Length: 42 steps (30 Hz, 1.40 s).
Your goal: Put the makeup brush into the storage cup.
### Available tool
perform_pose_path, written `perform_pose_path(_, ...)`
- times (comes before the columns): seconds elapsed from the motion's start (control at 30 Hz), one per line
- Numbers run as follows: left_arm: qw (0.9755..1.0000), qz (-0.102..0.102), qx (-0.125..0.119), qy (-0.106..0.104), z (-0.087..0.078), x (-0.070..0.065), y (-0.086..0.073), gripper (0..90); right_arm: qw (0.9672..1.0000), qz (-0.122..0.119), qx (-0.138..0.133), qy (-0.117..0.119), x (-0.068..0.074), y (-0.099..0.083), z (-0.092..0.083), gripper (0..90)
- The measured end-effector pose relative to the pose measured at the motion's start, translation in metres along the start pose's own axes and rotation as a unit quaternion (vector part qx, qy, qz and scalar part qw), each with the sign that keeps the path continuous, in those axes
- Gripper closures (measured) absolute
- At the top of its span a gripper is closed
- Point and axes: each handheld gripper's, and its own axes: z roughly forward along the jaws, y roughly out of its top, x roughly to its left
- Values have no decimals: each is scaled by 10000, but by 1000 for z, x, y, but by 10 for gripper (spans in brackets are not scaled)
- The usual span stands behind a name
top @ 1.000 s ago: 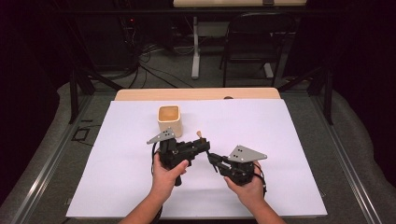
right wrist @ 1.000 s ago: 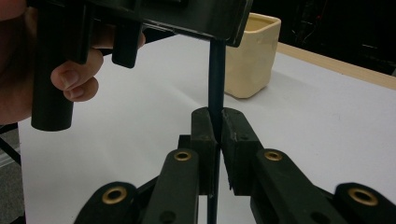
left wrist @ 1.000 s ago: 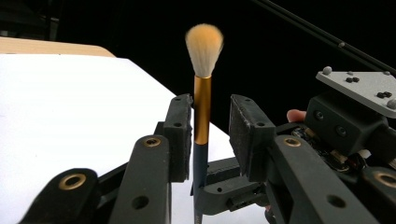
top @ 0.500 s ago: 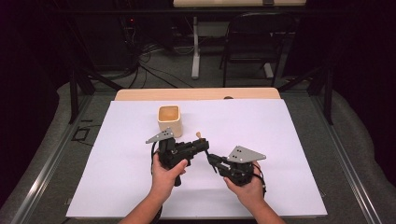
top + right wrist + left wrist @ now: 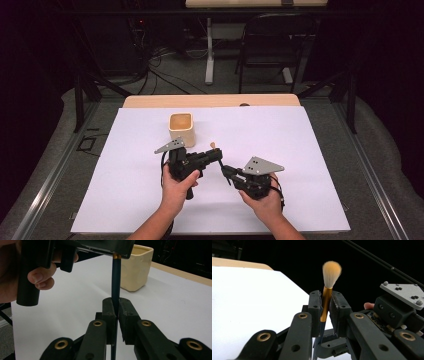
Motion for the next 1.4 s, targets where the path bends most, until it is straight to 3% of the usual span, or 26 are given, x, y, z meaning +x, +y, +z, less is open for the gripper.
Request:
perform_pose_path(0.3, 10000, -9, -5, 45, 0, 2, -1, 822, 10000, 25, 12, 19, 0, 0, 0, 836)
perform_pose_path(0.67, 9998, 136, 9, 154, 0, 1, -1, 830, 9999, 64, 80, 25, 0, 0, 1, 836)
perform_pose_path(1.1, 9997, 167, 21, 147, -1, 0, 0, 831, 10000, 75, 16, 47, -1, -1, 1, 825)
perform_pose_path(1.17, 9997, 195, 7, 162, -1, 0, 1, 831, 10000, 92, 9, 15, -1, -1, 1, 723)
perform_pose_path(1.4, 9993, 281, 37, 247, -2, 1, 1, 831, 9998, 190, -84, -36, -3, -3, 0, 609)
